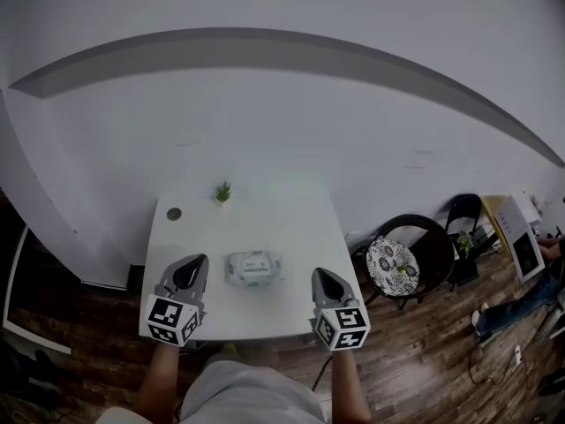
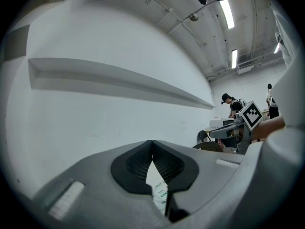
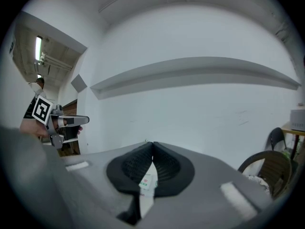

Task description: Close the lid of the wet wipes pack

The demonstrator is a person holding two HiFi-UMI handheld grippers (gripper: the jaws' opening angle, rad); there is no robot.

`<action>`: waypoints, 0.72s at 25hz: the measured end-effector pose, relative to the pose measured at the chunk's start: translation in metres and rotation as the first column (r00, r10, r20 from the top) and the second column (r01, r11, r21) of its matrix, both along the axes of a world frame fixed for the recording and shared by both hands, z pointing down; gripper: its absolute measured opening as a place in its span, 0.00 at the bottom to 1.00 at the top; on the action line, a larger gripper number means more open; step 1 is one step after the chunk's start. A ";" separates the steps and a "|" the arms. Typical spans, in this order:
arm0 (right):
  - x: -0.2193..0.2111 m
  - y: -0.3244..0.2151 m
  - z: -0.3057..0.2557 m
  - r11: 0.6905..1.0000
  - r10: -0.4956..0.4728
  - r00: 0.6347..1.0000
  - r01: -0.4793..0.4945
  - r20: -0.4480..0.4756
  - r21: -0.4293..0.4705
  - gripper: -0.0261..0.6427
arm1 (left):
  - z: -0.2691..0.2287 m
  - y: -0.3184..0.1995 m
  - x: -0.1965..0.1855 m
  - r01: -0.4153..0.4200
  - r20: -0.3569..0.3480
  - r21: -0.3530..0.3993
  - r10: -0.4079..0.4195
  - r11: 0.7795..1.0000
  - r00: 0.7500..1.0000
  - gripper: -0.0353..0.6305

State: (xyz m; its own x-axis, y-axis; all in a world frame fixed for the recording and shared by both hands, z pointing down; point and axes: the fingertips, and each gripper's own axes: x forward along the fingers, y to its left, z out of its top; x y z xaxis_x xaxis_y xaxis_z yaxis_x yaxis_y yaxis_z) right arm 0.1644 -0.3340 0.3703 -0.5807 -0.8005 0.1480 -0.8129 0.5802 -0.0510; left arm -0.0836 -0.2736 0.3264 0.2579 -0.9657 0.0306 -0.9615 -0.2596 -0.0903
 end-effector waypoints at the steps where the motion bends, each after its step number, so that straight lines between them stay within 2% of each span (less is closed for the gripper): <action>1: 0.001 -0.001 -0.001 1.000 0.003 1.000 -0.003 0.002 0.001 0.05 | -0.002 -0.001 -0.001 0.002 -0.003 0.004 -0.002 1.000 1.000 0.05; 9: 0.010 -0.010 -0.002 0.999 0.052 0.999 -0.052 0.016 -0.012 0.04 | -0.006 -0.004 -0.004 0.015 -0.015 0.014 -0.014 1.000 1.000 0.05; 18: 0.018 -0.010 -0.007 0.998 0.061 0.997 -0.061 0.040 0.010 0.04 | -0.011 -0.006 -0.004 0.027 -0.029 0.034 -0.026 0.999 0.999 0.05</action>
